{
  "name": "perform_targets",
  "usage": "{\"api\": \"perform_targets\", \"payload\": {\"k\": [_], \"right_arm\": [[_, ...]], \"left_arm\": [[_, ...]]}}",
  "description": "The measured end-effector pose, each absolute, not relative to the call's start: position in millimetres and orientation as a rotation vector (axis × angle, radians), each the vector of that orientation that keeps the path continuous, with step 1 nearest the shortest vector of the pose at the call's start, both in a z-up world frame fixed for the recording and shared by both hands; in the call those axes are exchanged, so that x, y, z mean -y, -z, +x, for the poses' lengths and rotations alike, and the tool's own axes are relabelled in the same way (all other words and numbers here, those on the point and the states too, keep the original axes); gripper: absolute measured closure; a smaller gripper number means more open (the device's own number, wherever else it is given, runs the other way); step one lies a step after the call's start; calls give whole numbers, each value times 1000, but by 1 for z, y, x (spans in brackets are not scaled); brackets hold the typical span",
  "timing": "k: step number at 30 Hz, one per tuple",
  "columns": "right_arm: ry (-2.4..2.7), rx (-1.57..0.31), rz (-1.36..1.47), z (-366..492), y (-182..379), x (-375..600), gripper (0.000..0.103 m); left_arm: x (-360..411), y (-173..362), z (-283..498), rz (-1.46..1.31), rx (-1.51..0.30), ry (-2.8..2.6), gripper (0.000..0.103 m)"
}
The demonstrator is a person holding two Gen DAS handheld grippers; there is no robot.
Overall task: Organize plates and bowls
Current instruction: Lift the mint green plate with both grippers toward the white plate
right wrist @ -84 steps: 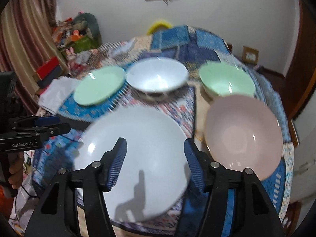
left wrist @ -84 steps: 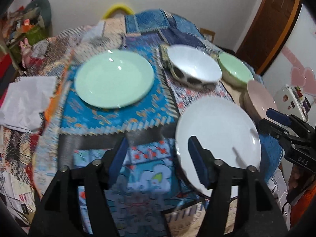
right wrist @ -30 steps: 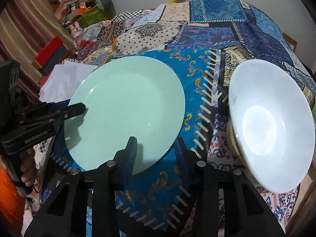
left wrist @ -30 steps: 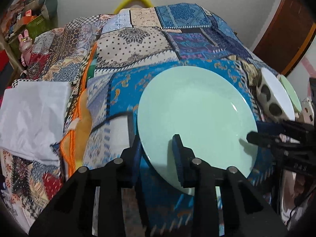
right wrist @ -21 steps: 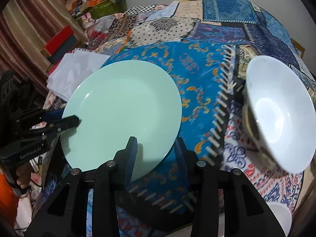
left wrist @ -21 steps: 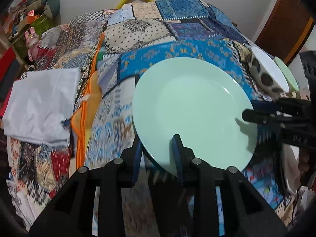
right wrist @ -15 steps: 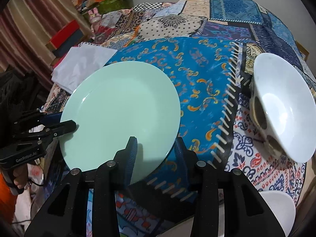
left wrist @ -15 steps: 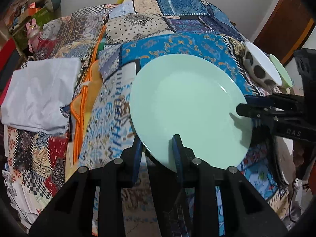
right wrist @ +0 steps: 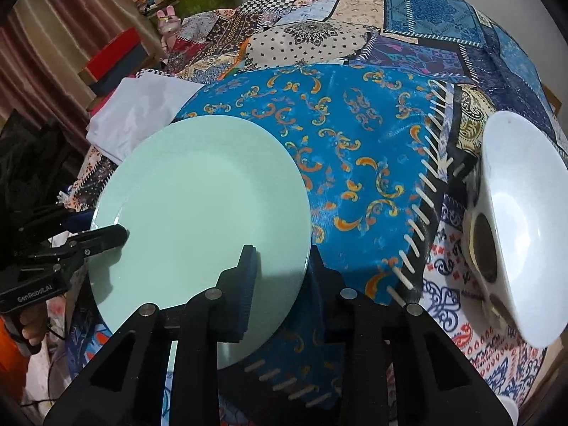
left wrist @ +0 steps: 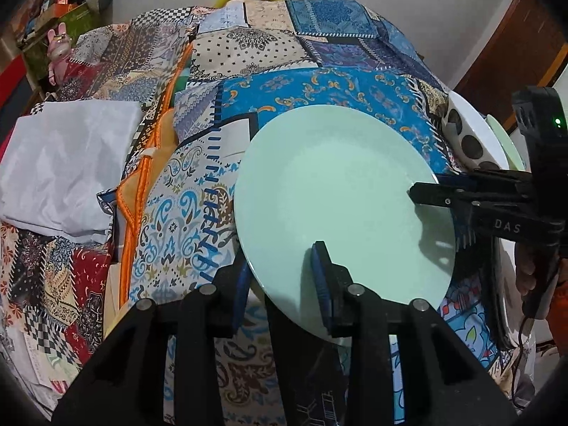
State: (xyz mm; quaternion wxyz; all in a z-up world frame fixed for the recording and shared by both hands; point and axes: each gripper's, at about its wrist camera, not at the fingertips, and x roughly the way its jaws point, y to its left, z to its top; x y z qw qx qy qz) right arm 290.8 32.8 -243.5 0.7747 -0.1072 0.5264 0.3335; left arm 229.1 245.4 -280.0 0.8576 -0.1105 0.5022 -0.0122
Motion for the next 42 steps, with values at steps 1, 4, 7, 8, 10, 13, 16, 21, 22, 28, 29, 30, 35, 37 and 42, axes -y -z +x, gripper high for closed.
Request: {"api": "perform_targets", "payload": {"k": [1,4,7,8,10,13,16,21,22,28,29,30,35,37,42], "right_arm": [[-723,-1139,-225,291,243,-32,80],[-722,-1141,-196,291,241,-27,82],[-720,-1125,-203,286,237,-26,82],[-719,-1116,-205,284,236,-25,82],[-722,-1096,-203,281,232,-22,82],[-721,-1078,-197,277,226,-17,82],[-722,-1065,-176,272,219,-10,82],[-720,-1025,-159,262,203,3,82],[-720,-1018,-155,259,199,6,82],[-720,-967,-144,243,179,23,82],[-720,-957,-144,241,176,26,82],[-721,-949,-141,238,173,28,82],[-726,-920,-117,229,160,47,82],[-724,-911,-114,224,157,55,82],[-715,-894,-101,214,151,75,82]], "left_arm": [[-245,279,229,-231,-1052,21,71],[-243,276,229,-237,-1052,0,71],[-243,272,229,-254,-1045,-16,71],[-243,271,228,-259,-1042,-15,71],[-242,268,226,-263,-1031,-15,71],[-238,262,222,-252,-1017,-16,71],[-233,253,217,-251,-1003,-9,71],[-223,236,208,-257,-976,5,71],[-221,232,206,-256,-970,6,71],[-202,208,191,-228,-932,11,71],[-198,203,188,-224,-925,11,71],[-196,201,187,-222,-923,11,71],[-179,186,179,-213,-905,15,71],[-170,181,175,-202,-898,17,71],[-150,173,168,-192,-896,29,71]]}}
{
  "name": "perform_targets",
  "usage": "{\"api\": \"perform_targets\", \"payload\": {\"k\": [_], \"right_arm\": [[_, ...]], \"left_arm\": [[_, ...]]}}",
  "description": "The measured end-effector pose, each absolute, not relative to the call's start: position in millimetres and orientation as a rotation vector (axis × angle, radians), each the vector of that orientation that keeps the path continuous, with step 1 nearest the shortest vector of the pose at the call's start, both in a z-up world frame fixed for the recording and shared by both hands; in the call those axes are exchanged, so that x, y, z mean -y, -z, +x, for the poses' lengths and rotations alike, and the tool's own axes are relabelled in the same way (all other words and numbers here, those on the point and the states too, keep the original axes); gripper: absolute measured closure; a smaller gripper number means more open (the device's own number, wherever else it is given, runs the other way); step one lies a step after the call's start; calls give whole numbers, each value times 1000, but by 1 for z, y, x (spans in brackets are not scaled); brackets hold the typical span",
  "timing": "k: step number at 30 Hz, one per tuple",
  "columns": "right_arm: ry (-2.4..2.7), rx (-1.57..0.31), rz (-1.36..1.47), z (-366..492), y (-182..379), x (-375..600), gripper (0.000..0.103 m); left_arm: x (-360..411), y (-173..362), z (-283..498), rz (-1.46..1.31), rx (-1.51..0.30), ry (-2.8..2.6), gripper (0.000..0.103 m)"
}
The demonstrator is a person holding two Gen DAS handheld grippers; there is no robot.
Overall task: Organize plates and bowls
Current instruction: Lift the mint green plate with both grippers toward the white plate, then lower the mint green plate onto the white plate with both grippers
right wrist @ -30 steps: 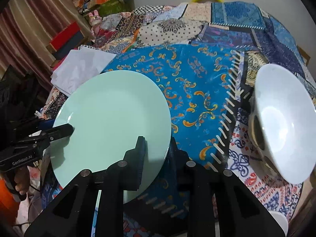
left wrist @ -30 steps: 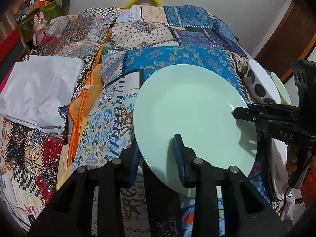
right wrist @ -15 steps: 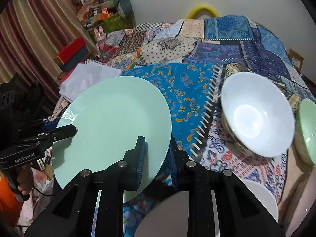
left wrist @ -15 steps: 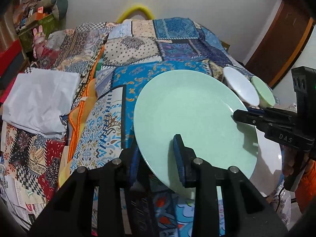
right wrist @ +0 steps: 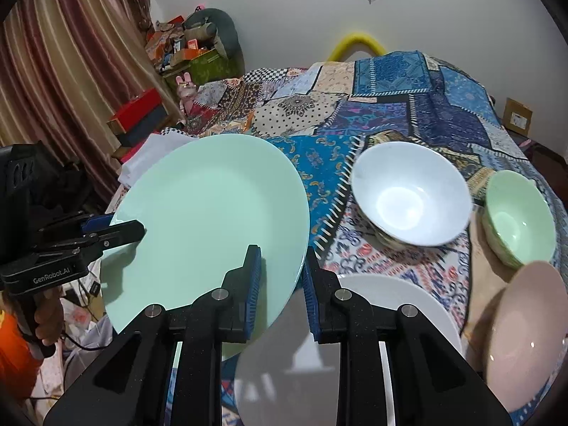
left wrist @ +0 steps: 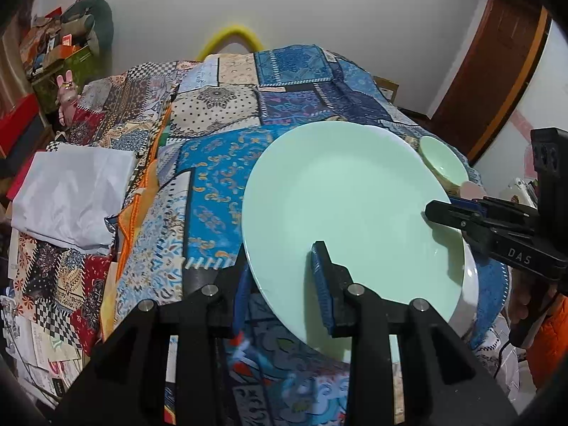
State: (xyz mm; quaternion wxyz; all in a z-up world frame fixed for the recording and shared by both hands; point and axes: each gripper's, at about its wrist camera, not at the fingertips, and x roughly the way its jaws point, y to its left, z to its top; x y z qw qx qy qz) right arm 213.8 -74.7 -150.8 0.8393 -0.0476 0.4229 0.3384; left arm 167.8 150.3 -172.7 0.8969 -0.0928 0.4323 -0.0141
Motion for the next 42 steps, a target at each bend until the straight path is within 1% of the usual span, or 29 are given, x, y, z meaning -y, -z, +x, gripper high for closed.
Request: {"api": "perform_targets", "payload": {"k": [9,20,32,42], "right_arm": [[-683,-882,-72,195,146,114,82],[-627,-895,-41,178,152,157,82],[-572,-950,8,173,178,189,82],[-535,-1002,25,177,197,202,82]], "left_arm": [[-108,165,152,-171,-897,66,70],[-65,173,147,-147,-920,117,70],[-32,202,160,-137,-990,158,70],[-19,227,177,-143,-1049,186,70]]}}
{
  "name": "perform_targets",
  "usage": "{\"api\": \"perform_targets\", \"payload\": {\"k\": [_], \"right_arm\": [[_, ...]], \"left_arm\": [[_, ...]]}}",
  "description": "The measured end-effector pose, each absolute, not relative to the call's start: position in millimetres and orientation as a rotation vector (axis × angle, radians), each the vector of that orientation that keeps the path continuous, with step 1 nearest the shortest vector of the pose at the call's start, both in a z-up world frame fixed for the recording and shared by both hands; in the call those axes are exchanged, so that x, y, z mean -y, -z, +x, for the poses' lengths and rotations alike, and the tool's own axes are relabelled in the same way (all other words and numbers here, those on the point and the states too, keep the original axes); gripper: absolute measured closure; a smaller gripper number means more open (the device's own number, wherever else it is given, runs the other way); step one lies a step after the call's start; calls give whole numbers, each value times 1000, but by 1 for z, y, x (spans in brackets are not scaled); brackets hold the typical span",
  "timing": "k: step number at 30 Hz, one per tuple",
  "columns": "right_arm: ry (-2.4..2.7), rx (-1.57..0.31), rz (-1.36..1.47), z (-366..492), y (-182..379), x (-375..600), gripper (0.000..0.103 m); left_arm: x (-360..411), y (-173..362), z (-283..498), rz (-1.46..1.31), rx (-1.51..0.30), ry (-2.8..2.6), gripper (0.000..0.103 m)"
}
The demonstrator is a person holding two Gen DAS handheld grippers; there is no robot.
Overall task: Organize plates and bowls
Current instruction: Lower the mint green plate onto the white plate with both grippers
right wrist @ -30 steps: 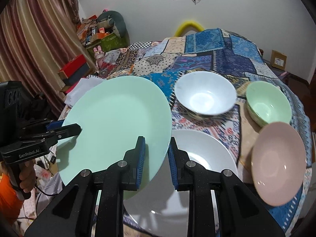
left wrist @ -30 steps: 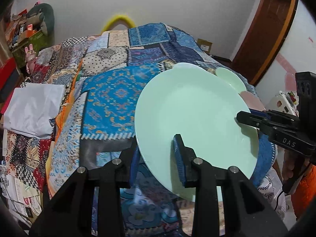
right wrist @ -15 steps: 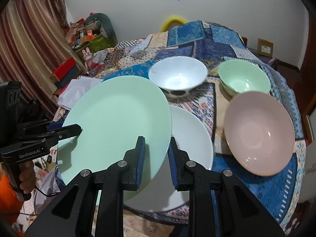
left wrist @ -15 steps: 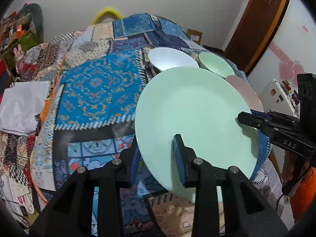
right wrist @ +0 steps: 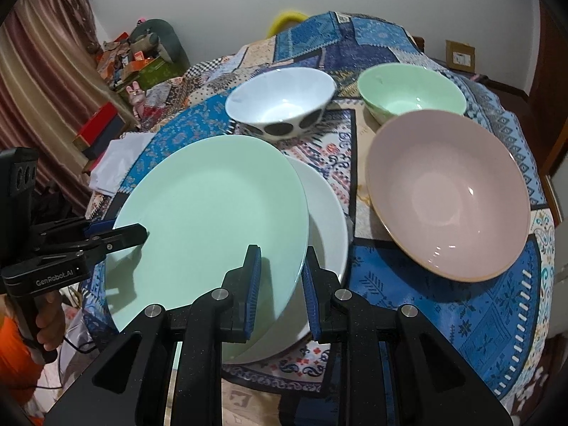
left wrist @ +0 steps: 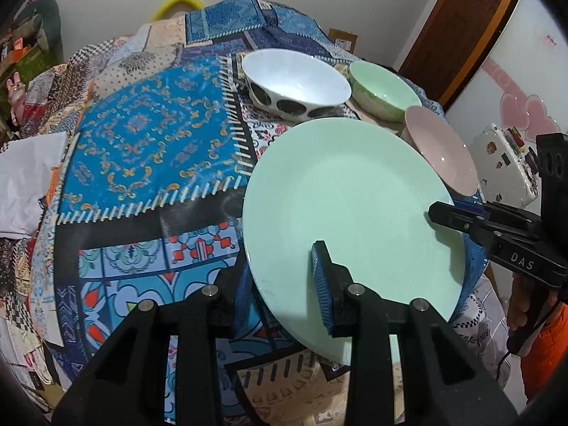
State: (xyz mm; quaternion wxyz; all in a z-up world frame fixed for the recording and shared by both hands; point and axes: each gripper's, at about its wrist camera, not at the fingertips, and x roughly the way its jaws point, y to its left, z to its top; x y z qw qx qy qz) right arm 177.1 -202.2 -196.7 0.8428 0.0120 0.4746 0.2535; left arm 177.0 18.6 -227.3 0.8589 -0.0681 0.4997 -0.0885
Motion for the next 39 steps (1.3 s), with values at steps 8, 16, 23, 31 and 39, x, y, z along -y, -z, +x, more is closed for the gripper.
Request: {"api": "perform_targets", "payload": {"k": [8,16,23,31,39], "right_arm": [[-516,-1039,23,182,208,206,82],[-513,-1037,29,184,208,207,82],[-511,-1030,13,181,206,207,82],[-510,-1026,22,181,206,208,82],[-495,-1031,18,177,208,216,81]], "left_arm": [[-13,239,186,-130,-1076,190,70],[-11,239,192,-107,-1071,168,69],[-11,240,195,-109,-1073,165,69],[-8,242,200,-97,-1086,162,68],[11,249,200,25,-1082,145,69]]}}
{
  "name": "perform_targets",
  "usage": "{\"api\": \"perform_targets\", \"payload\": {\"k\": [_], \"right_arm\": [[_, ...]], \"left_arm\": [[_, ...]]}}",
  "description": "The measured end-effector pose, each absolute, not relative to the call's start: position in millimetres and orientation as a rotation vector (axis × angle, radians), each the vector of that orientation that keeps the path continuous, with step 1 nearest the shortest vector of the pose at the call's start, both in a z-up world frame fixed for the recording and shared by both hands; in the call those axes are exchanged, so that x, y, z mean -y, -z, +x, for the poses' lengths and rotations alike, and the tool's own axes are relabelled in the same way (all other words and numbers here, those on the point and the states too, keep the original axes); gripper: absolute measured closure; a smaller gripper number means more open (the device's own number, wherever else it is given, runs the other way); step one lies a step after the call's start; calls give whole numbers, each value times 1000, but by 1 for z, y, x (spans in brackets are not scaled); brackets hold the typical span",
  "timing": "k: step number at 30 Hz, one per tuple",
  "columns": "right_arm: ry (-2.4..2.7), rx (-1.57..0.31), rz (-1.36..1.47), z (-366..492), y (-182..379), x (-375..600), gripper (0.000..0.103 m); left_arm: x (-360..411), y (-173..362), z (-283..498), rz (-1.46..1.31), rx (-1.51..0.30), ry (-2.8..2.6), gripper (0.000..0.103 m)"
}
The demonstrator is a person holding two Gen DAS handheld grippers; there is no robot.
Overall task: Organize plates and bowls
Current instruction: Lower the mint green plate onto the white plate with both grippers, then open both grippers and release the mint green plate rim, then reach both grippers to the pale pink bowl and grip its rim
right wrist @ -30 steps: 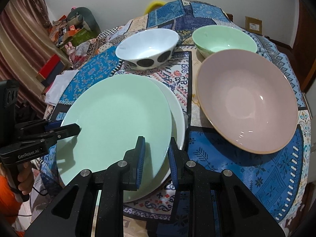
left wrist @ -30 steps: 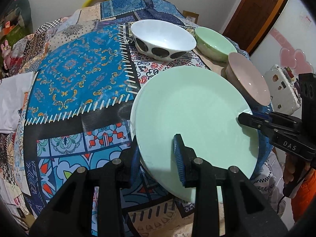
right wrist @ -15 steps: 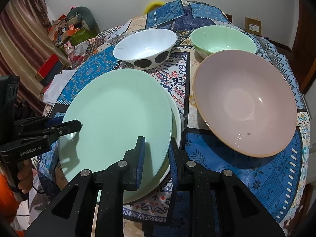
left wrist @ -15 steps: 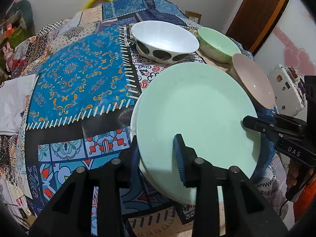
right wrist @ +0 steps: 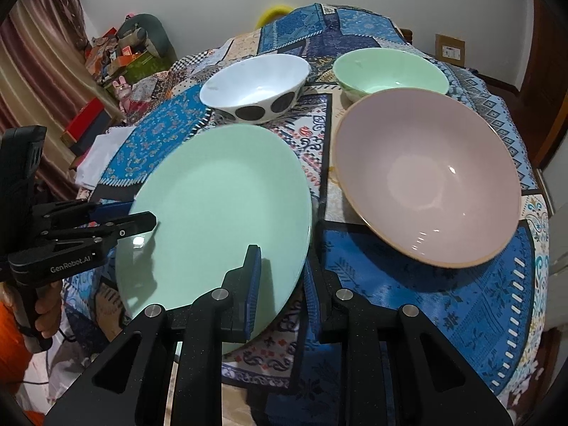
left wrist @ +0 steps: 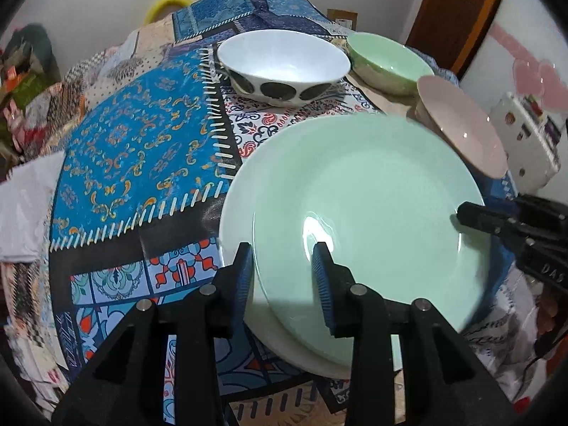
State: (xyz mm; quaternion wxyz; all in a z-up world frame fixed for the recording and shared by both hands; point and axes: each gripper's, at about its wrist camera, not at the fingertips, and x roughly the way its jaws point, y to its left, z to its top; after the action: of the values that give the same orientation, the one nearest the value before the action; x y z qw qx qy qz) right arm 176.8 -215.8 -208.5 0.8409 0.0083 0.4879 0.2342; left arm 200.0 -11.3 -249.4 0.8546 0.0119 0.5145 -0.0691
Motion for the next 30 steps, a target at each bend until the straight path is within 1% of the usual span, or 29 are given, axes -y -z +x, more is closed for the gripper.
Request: {"api": "perform_targets", "payload": {"k": [3,6,11,19,20,22,23,24,25,26,27,28,30], "right_arm": [[-496,-1043,32,178,213,217,81],[-493,-1040,29,179,214,214,79],[-487,-1020,28,181,211,215,79],[-469,-927,10,173,185,226,78],[-464,-911,8,172,180,229,76],[-445,-877,9,170,170,236,69],[-434,-860,15,170,164,241,61],[-424,-845,20,170,161,245,53],[-408,-824,27,169,156,250,49],[-390,-807,30,169,152,256,44],[-373,-798,27,169,149,259,40],[-350,-786,21,170,147,264,39],[-321,-765,18,172,144,274,35]], "left_arm": [[14,249,198,49,-1075,133,69],[9,247,198,22,-1084,142,69],[-3,235,196,-7,-1060,125,68],[1,206,191,6,-995,114,67],[4,203,192,9,-988,117,66],[12,192,192,17,-966,131,53],[15,188,192,19,-954,138,50],[20,183,193,22,-940,146,42],[26,178,195,25,-928,155,39],[32,173,197,27,-922,168,39],[35,172,199,29,-923,176,36],[41,170,204,32,-928,184,29],[52,168,212,28,-930,195,22]]}}
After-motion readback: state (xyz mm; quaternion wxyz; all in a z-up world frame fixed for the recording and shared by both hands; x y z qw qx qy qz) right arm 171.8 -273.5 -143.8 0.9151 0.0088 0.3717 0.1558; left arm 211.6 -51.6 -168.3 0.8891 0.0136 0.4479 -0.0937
